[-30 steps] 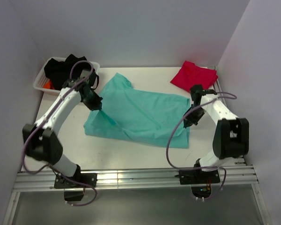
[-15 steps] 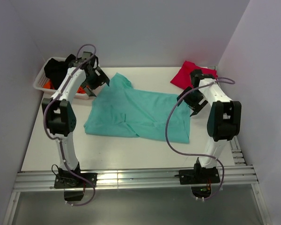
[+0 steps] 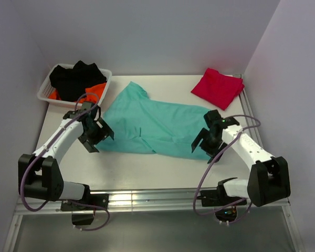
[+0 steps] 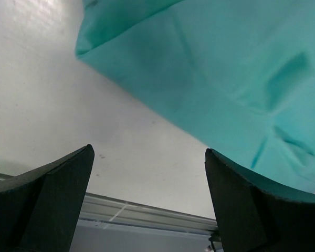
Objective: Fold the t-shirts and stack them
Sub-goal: Fold the tshirt
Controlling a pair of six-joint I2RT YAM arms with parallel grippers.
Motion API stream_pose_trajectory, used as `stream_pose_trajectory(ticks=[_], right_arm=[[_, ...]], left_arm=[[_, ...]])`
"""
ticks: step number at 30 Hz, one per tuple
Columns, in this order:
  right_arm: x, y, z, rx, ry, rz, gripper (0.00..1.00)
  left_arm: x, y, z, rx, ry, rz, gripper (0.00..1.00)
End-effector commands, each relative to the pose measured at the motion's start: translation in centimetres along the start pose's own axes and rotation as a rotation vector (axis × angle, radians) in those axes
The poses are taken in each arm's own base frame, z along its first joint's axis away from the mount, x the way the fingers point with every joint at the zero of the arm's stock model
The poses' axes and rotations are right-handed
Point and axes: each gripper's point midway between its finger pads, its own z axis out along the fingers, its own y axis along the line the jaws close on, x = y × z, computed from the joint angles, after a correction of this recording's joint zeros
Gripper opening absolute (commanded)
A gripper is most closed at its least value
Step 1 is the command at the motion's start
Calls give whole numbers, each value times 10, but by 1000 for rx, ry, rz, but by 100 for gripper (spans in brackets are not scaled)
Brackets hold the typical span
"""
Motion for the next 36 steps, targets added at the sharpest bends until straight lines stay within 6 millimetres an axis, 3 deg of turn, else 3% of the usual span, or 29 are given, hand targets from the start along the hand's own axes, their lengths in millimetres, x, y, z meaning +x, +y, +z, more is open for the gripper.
stream_pose_trajectory(ticks=[1, 5, 13, 19, 25, 29, 31, 34, 35, 36], right_arm=[[18, 8, 18, -30, 23, 19, 91], [15, 1, 33, 32, 6, 3, 89], [-17, 11, 49, 120, -71, -16, 86], [-25, 10, 66, 185, -61, -18, 82], [-29, 9, 74, 194, -56, -11, 73], [-35, 8, 77, 204, -49, -6, 51], [-38, 7, 78, 210, -45, -7, 44], [-41, 4, 79, 225, -44, -12, 29], [-42, 3, 79, 232, -45, -11, 16], [-44, 2, 78, 239, -48, -12, 10]], left_arm=[[7, -5, 7, 71, -2, -21, 92], [15, 2, 23, 49, 31, -7, 87], [2, 2, 33, 2, -2, 8, 84], [4, 7, 48, -48, 24, -8, 81], [-4, 25, 64, -158, -17, -8, 77], [-9, 37, 76, -225, -41, -6, 64], [-12, 43, 81, -262, -59, -9, 59], [-18, 46, 90, -295, -76, -8, 45], [-19, 47, 94, -307, -75, -6, 31], [-20, 47, 96, -314, -77, -6, 23]])
